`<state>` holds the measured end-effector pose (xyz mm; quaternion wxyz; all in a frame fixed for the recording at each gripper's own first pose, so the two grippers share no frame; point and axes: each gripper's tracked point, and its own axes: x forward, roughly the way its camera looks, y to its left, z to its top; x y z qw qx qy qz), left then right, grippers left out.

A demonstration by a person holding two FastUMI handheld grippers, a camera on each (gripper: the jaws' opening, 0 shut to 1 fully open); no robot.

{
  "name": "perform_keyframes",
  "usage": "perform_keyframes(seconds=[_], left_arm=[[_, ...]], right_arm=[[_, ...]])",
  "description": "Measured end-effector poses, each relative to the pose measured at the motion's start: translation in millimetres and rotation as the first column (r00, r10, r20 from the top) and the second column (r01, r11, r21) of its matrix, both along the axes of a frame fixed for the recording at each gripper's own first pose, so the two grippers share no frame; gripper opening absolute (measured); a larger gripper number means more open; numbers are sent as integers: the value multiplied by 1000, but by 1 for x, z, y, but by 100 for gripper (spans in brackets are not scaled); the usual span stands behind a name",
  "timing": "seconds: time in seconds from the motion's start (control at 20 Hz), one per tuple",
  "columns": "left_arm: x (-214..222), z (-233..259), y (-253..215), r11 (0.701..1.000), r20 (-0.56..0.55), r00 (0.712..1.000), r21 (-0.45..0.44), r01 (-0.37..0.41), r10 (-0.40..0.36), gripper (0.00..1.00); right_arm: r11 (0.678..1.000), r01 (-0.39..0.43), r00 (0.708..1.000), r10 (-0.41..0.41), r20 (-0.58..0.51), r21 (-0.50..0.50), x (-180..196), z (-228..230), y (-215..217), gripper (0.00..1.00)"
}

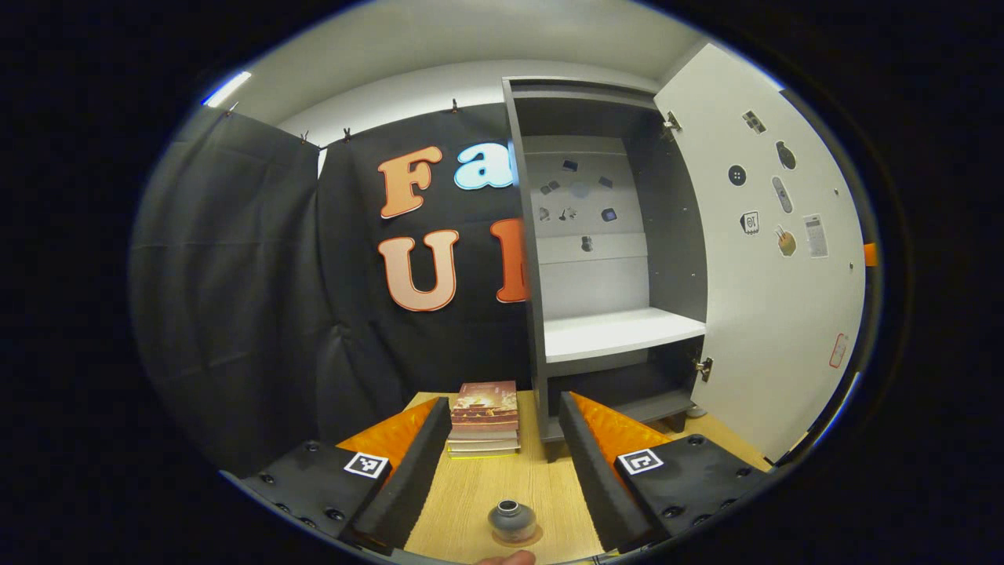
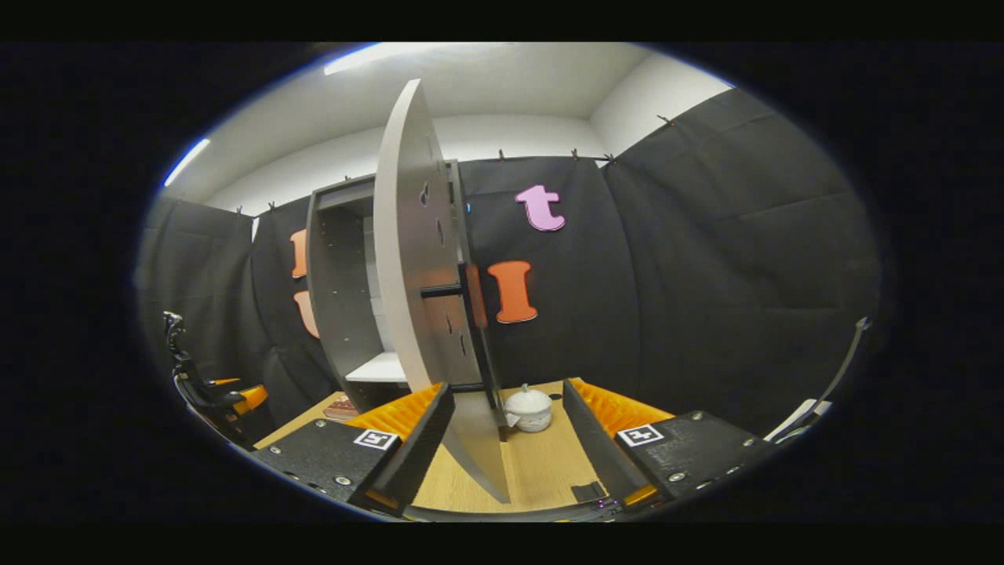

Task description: Open the cabinet door with the right hand, grasp the bottle in the cabinet with the left hand and place it on the coaster, then close the cabinet door with the right hand.

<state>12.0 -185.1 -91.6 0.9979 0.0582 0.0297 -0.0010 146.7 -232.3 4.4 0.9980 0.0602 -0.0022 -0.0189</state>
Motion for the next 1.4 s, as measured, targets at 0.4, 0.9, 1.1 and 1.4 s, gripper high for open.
perform_keyframes(seconds=[0.4, 0.9, 1.1, 1.4], left_arm=[[9, -14, 20, 1000, -33, 999, -11, 0, 0, 91], [41, -16, 73, 999, -37, 999, -34, 10, -12, 90], [52, -17, 86, 999, -32, 999, -34, 17, -18, 90], [65, -11, 118, 999, -16, 1000, -44, -4, 4, 91]], right_arm=[[999, -24, 1000, 24, 6, -41, 1, 1, 35, 85], [988, -152, 988, 152, -3, -38, 21, -2, 130, 85], [980, -195, 981, 195, -12, -39, 35, 0, 166, 85], [961, -272, 962, 271, -28, -53, 67, -2, 195, 86]])
